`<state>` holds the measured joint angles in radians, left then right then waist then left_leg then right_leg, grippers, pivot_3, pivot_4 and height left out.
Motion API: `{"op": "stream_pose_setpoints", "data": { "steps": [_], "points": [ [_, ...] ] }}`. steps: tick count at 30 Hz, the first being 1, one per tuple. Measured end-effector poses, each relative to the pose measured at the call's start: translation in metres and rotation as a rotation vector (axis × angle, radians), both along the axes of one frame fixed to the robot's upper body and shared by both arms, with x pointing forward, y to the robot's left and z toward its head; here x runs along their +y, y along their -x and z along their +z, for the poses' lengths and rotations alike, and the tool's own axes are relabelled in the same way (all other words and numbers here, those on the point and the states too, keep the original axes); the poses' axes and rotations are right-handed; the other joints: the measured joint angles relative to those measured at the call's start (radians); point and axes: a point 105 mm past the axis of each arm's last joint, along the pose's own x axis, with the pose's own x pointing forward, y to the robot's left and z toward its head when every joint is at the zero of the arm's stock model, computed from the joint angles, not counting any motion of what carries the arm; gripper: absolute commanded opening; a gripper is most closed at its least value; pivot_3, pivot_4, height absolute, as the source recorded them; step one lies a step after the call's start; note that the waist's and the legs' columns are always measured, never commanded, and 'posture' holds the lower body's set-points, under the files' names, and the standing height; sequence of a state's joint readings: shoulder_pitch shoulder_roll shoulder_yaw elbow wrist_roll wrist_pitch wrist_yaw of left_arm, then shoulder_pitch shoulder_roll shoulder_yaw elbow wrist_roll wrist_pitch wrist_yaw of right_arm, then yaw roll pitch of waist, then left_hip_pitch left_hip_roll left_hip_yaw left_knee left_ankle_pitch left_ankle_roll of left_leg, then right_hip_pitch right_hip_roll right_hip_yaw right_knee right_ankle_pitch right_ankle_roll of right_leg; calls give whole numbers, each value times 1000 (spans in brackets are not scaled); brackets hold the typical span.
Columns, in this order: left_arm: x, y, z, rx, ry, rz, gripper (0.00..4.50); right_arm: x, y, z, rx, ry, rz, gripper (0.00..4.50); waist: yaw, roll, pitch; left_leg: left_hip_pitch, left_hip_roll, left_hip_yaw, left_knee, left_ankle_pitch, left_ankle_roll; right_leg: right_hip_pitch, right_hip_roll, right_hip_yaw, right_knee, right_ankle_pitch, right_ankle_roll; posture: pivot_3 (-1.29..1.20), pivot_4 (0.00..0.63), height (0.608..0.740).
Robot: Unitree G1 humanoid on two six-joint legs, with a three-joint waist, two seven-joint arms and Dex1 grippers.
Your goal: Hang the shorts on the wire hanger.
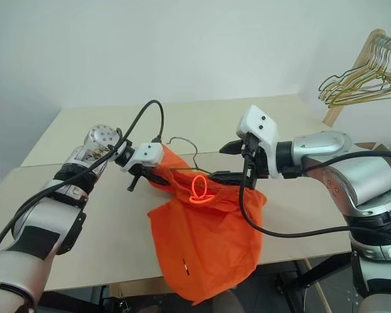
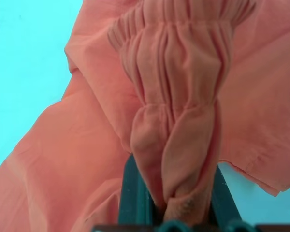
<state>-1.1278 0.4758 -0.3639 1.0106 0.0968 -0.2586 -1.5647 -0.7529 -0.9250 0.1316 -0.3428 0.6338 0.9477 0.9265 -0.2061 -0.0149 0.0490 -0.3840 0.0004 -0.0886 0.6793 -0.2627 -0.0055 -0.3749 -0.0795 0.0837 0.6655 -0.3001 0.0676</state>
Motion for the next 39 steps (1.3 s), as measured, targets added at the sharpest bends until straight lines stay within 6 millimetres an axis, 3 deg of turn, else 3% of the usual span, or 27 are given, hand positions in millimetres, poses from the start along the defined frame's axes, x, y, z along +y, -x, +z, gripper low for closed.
{"op": "stream_pose_setpoints", "data": {
  "steps": [4, 9, 18, 22, 31, 37, 38, 39],
  "points": [
    [0, 0, 1, -6, -4, -1, 0, -20, 9, -6, 57, 122, -16, 4478, -2, 0, 0, -1, -1, 0, 0, 0, 0, -2, -1, 0, 1, 0, 0, -202, 0, 740],
    [-1, -1, 2, -14, -15, -6, 0, -23, 16, -20, 142, 284, 6, 4478, -11, 0, 0, 1, 0, 0, 0, 0, 0, -1, 0, 0, 3, 0, 0, -204, 0, 740],
    [-6, -2, 4, -30, -5, -23, 0, -23, -5, -63, 244, 442, -49, 4478, -28, 0, 0, -6, -2, 0, 0, 2, -3, -12, -2, 1, 10, 0, 0, -196, 0, 740],
    [-6, -2, 4, -30, -2, -22, 0, -24, -11, -71, 281, 457, -65, 3253, -28, 0, 0, -6, -2, -6, 0, 2, -3, -13, -2, 1, 12, 0, 0, -191, 0, 740],
    [-6, -3, 5, -38, 5, -14, 0, -27, -12, -70, 303, 475, -48, 37, -29, 0, 0, -6, -2, -9, 0, 3, -4, -13, -2, 0, 13, 0, 1, -194, 0, 740],
    [-5, -3, 8, -54, 13, -23, 0, -25, -8, -68, 319, 456, -23, 37, -30, 0, 0, -5, -2, -10, 0, 3, -4, -13, -2, 0, 13, 0, 1, -201, 0, 740],
    [-4, -2, 8, -54, 15, -27, 561, -25, -7, -67, 325, 446, -22, 0, -31, 0, 0, -5, -2, -10, 0, 3, -4, -13, -2, 0, 13, 0, 1, -211, 0, 740],
    [-5, -2, 9, -55, 19, -31, 776, -26, -6, -68, 333, 438, -23, 0, -31, 0, 0, -6, -2, -10, 0, 3, -4, -13, -2, 0, 13, 0, 1, -211, 0, 740]
  ]
}}
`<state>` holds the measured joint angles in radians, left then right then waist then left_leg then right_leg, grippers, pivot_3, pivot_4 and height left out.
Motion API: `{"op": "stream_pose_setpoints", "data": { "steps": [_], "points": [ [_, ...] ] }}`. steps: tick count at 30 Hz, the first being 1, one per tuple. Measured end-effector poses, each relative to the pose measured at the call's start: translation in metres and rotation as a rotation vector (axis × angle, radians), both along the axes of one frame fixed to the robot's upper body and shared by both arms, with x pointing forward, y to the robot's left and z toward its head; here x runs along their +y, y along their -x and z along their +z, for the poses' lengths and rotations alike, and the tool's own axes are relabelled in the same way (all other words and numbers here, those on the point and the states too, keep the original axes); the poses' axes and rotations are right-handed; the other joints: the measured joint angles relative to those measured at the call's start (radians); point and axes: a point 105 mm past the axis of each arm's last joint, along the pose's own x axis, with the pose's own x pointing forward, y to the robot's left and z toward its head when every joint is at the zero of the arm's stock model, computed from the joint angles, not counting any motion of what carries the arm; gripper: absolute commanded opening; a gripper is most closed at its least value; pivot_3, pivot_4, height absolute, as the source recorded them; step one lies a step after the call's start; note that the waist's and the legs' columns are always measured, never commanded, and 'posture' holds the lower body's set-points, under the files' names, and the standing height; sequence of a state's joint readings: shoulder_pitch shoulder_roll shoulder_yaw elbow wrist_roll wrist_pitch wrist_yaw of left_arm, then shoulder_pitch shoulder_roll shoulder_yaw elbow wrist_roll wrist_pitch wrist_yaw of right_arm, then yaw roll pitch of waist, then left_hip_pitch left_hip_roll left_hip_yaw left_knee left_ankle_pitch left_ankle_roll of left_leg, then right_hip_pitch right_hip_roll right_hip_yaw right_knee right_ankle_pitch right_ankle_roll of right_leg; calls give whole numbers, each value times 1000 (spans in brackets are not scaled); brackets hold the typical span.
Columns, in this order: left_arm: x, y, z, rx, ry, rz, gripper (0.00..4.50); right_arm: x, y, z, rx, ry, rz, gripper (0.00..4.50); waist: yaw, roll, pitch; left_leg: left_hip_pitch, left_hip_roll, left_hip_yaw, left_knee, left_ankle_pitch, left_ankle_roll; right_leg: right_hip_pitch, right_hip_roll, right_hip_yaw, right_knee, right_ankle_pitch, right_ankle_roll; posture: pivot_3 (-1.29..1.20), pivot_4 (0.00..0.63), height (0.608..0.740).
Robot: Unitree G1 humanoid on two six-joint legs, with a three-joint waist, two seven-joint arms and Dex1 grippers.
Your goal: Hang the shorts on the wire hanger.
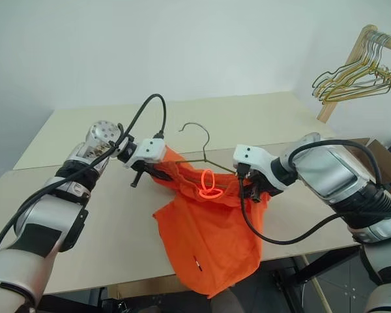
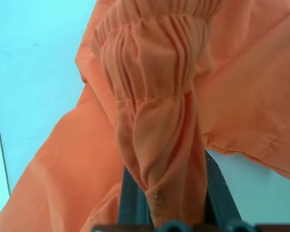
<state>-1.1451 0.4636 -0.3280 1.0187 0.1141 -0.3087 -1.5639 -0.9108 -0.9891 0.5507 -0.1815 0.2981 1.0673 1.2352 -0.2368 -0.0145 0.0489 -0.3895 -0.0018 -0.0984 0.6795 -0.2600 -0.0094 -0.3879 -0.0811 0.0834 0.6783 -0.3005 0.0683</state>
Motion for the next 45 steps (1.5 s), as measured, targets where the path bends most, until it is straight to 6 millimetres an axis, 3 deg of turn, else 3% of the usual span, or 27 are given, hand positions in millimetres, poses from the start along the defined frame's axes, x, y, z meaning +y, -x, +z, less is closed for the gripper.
{"op": "stream_pose_setpoints", "data": {
  "steps": [6, 12, 17, 20, 23, 29, 33, 36, 41, 45],
  "points": [
    [-8, 2, 11, 10, 92, -25, 2549, -3, 11, 1, 42, -75, -29, 0, -3, 0, 0, 0, 0, -1, 0, 0, 0, 0, 0, -1, 0, 0, 0, -251, 0, 740],
    [-9, -7, 39, -34, 199, 20, 4365, -15, 31, -5, 107, -156, -137, 0, -17, 0, 0, -1, 0, -2, 0, 0, 0, 1, -1, -3, 0, 0, 0, -287, 0, 740],
    [2, -21, 59, -64, 380, 166, 4445, -32, 48, -9, 130, -228, -297, 0, -39, 0, 0, 0, 0, -4, 0, 0, 0, 1, -1, -4, 1, 0, 0, -300, 0, 740],
    [4, -34, 86, -51, 655, 310, 4445, -41, 62, -16, 134, -292, -417, 0, -49, 0, -1, 0, -1, -6, -1, 0, 0, 2, -2, -6, 2, 0, 0, -302, 0, 740],
    [1, -33, 100, -50, 778, 331, 4445, -48, 67, -19, 120, -343, -520, 0, -52, 1, -2, 0, -1, -7, 0, 0, 0, 3, -2, -7, 2, 0, 0, -308, 0, 740],
    [-29, -5, 101, 79, 989, 330, 4445, -88, 66, -16, -31, -414, -803, 0, -52, 3, -5, 0, -1, -7, 0, 0, 0, 4, -4, -6, 2, 0, 1, -334, 0, 740],
    [-47, 19, 121, 134, 1074, 287, 4445, -109, 67, -11, -132, -442, -946, 0, -55, 6, -8, 0, -2, -6, 0, 0, 0, 4, -4, -5, 2, 0, 1, -373, 0, 740],
    [-63, 45, 140, 195, 1144, 223, 4445, -128, 70, -4, -240, -468, -1083, 0, -61, 17, -16, 4, -2, -5, -1, 0, 0, 12, -4, -6, -2, -1, 1, -401, 0, 740],
    [-70, 66, 143, 239, 1161, 183, 4445, -166, 77, 9, -388, -466, -1313, 0, -83, 22, -20, 21, -1, 2, -6, -1, 1, 39, -1, -7, -15, -3, 1, -441, 0, 740],
    [-76, 71, 143, 249, 1153, 170, 4445, -198, 78, 27, -466, -505, -1477, 0, -109, 24, -21, 22, -1, 4, -6, -2, 1, 42, -1, -7, -19, -4, 1, -457, 0, 740]
  ]
}}
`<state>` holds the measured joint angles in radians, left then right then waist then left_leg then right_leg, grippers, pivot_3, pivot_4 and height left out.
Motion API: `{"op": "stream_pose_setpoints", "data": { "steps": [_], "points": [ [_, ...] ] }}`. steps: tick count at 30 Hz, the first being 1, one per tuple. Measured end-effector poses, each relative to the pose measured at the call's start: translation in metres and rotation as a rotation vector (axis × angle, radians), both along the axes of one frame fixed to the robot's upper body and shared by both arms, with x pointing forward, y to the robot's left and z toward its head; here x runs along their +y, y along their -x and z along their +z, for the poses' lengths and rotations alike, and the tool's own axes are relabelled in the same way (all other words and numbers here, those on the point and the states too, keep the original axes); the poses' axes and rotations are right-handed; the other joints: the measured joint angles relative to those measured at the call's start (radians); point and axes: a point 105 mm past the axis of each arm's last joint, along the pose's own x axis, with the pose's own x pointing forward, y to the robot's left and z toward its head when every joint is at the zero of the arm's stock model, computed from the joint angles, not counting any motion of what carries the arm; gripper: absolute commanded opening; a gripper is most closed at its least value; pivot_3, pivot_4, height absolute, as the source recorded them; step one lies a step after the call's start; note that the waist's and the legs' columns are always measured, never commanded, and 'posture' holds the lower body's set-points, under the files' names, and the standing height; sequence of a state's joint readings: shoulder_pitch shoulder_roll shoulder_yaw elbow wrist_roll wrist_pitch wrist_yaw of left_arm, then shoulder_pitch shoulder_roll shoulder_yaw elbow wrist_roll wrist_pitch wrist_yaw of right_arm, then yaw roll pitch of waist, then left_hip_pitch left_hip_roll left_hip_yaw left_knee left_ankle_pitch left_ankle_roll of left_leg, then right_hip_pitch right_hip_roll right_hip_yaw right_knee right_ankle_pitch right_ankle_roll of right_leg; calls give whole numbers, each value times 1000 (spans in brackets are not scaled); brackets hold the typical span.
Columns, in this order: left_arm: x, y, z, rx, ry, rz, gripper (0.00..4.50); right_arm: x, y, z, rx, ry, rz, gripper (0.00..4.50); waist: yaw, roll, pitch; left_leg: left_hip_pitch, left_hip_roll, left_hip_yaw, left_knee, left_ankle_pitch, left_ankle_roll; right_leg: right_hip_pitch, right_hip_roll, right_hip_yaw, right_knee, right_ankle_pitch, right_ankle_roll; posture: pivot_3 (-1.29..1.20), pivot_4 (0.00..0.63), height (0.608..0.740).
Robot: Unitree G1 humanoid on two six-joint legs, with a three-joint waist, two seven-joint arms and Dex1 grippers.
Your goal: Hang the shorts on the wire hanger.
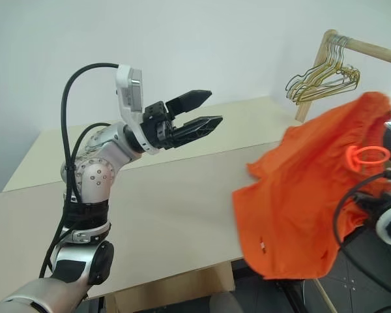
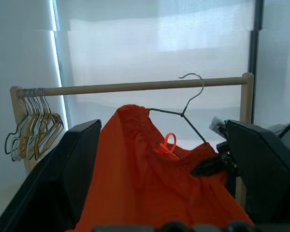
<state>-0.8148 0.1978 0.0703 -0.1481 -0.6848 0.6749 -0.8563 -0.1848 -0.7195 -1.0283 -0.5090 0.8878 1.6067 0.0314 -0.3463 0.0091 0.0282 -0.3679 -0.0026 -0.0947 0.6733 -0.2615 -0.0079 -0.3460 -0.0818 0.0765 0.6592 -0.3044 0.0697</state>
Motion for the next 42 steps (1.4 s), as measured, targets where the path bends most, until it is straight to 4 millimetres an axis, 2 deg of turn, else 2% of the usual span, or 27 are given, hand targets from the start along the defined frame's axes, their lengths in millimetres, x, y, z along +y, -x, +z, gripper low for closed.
{"op": "stream_pose_setpoints", "data": {
  "steps": [1, 5, 8, 10, 15, 20, 27, 30, 37, 42],
  "points": [
    [-1, 0, 0, 1, -1, -2, 4445, -2, 0, 2, -5, -1, -11, 0, -2, 0, 0, 0, 0, 0, 0, 0, 0, 0, 0, 0, 0, 0, 0, -464, 0, 740],
    [-8, 2, -3, 12, -11, -22, 4445, -38, -1, 25, -48, -66, -180, 0, -47, 5, -2, 2, 1, 4, -4, 0, 1, 0, 3, 5, -2, 0, -1, -471, 0, 740],
    [-8, 2, -3, 9, -10, -21, 4445, -63, 1, 38, -46, -114, -274, 0, -59, 3, -1, 11, 2, 7, -8, 0, 1, 8, 3, 6, -6, -3, 5, -481, 0, 740],
    [-9, 3, -3, 2, -10, -25, 4445, -70, -1, 41, -38, -158, -291, 0, -70, 2, -1, 19, 3, 9, -13, 0, 1, 17, 4, 7, -14, -4, 7, -487, 0, 740],
    [-11, 3, -5, 2, -18, -29, 4445, -94, -7, 37, 45, -259, -405, 0, -88, 1, 0, 23, 3, 13, -14, -1, 1, 24, 3, 11, -22, -4, 10, -484, 0, 740],
    [-11, 3, -5, 2, -22, -28, 4445, -93, -19, 37, 95, -264, -400, 0, -112, 1, 0, 24, 3, 15, -14, -2, 2, 27, 3, 13, -28, -2, 13, -459, 0, 740],
    [-7, 2, -5, -3, -35, -10, 4445, -91, -27, 35, 114, -287, -366, 0, -112, 0, 1, 25, 3, 17, -14, -4, -1, 28, 3, 17, -31, 0, 17, -460, 0, 740],
    [-7, 1, -5, -2, -37, -3, 4445, -97, -30, 33, 129, -314, -379, 0, -112, 0, 1, 25, 3, 18, -14, -4, -2, 28, 3, 18, -32, 0, 17, -465, 0, 740],
    [-7, 1, -6, -1, -44, -6, 4445, -114, -36, 42, 85, -342, -437, 0, -116, -3, 3, 26, 3, 19, -14, -6, -5, 28, 3, 19, -33, 0, 17, -463, 0, 740],
    [-8, 1, -7, 0, -48, -10, 4445, -123, -33, 25, 130, -370, -500, 0, -116, -4, 4, 26, 3, 20, -14, -7, -7, 28, 2, 20, -34, -1, 17, -464, 0, 740]
  ]
}}
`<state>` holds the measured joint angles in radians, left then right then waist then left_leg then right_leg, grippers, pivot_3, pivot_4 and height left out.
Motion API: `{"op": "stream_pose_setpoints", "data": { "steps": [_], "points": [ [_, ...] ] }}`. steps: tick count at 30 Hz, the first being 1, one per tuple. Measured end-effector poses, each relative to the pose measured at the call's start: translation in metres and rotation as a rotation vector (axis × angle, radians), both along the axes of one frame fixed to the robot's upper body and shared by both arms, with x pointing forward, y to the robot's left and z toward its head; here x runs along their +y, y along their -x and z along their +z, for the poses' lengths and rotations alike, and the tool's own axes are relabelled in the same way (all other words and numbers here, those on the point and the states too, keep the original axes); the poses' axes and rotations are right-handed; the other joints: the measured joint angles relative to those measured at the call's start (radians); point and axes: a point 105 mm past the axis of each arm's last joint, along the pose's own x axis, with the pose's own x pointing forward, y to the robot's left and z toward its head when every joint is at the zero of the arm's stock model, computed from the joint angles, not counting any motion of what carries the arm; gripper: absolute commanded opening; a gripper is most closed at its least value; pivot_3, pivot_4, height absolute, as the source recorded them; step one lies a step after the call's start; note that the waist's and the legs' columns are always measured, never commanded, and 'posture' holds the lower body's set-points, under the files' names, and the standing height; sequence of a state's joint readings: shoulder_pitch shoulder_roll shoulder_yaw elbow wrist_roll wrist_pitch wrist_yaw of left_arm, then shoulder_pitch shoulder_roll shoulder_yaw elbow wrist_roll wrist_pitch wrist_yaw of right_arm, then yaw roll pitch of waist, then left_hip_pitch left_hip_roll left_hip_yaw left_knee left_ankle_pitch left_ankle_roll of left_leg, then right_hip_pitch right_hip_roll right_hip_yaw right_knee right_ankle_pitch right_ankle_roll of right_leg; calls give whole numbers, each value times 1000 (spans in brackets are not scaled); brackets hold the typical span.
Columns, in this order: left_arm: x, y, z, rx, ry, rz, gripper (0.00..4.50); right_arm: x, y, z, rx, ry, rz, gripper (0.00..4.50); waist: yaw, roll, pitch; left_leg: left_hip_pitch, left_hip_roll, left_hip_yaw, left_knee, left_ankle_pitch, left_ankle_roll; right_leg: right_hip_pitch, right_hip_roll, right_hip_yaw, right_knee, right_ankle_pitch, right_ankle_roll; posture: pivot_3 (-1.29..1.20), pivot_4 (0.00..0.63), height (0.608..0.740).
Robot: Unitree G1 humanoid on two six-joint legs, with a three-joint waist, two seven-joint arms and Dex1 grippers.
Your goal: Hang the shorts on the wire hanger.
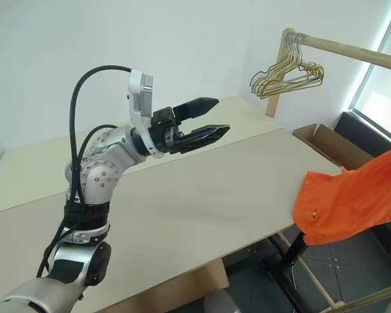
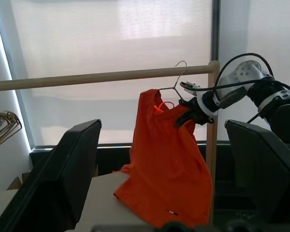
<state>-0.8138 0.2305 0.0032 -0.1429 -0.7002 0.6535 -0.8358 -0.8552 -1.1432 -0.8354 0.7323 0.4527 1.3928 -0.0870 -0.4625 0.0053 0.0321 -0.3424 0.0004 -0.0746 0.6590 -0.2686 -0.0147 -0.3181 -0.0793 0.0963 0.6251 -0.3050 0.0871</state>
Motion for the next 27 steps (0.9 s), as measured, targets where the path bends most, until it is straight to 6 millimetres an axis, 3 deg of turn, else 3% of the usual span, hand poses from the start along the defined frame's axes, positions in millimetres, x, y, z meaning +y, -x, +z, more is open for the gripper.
{"op": "stream_pose_setpoints", "data": {
  "steps": [7, 17, 21, 27],
  "points": [
    [0, 0, 0, 4, 2, -3, 4445, -16, 9, -10, 17, -13, -105, 0, -4, -1, 1, 0, 0, 1, 0, -1, -1, 0, 0, 0, -1, 0, 1, -480, 0, 740],
    [0, 0, 0, 8, 2, -3, 4445, -23, 20, -17, 49, 2, -151, 0, -23, -6, 4, -2, 0, 1, 0, -1, -2, 1, 0, 0, -6, 1, 3, -505, 0, 740],
    [-1, 0, -1, 9, 3, -5, 4500, -22, 21, -20, 78, 54, -141, 1121, -29, -6, 4, -3, 0, 1, 0, -1, -2, 2, 0, 0, -9, 2, 5, -510, 0, 740],
    [0, -1, -2, 15, 1, -4, 4500, -16, 19, -16, 98, 143, -131, 3159, -45, -6, 4, -4, -1, 1, 0, -1, -2, 2, -2, 0, -11, 3, 7, -507, 0, 740]
  ]
}}
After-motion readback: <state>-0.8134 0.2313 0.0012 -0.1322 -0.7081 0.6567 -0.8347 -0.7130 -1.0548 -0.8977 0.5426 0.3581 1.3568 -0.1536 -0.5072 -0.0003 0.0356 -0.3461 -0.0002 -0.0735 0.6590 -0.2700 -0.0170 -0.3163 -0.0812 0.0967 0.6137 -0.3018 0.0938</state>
